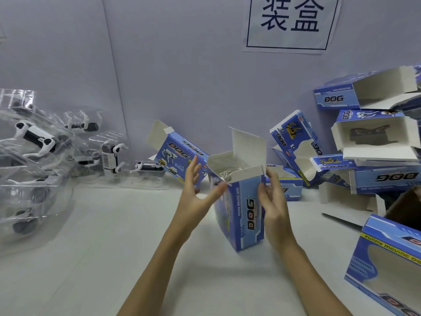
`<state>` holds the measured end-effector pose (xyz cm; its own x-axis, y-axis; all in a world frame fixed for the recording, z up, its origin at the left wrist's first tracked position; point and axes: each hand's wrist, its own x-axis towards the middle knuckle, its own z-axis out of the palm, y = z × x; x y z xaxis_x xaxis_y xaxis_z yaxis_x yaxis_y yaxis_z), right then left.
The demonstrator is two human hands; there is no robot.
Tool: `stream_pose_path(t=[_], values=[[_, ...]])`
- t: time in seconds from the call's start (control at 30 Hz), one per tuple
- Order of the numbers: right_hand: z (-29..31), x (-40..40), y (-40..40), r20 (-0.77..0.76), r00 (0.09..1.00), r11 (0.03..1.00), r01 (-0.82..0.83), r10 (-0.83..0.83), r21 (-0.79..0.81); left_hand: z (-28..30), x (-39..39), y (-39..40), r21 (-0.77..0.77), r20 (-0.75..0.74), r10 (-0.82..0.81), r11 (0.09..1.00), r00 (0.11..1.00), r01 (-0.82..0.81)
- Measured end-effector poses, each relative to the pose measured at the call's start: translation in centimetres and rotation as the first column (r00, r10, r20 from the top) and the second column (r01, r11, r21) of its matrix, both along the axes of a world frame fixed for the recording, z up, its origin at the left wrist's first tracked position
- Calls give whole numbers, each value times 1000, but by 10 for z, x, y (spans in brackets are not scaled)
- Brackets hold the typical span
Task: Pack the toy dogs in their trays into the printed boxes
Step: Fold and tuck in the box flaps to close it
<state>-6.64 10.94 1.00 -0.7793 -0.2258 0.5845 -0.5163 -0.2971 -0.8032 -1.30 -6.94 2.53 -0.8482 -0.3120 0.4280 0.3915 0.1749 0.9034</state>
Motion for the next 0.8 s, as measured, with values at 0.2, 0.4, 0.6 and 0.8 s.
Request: stream_pose_path(t=[0.2, 0.4, 0.6, 0.8], values=[[4, 2, -5, 40, 996, 993, 78, -74, -94, -8, 2, 11, 175, -63, -192, 964, 979, 200], [8, 7, -8, -168, 966, 976, 210, -199, 53, -9, 0, 17, 120, -134, -185, 972, 974, 201], [7, 3, -2, -141, 960, 954, 263, -244, 143, -12, -1, 14, 43, -185, -167, 983, 968, 178], [13, 5, -3, -123, 968, 966, 233, -219, 115, -1, -4, 6, 48, -134, -22, 998, 991, 28]])
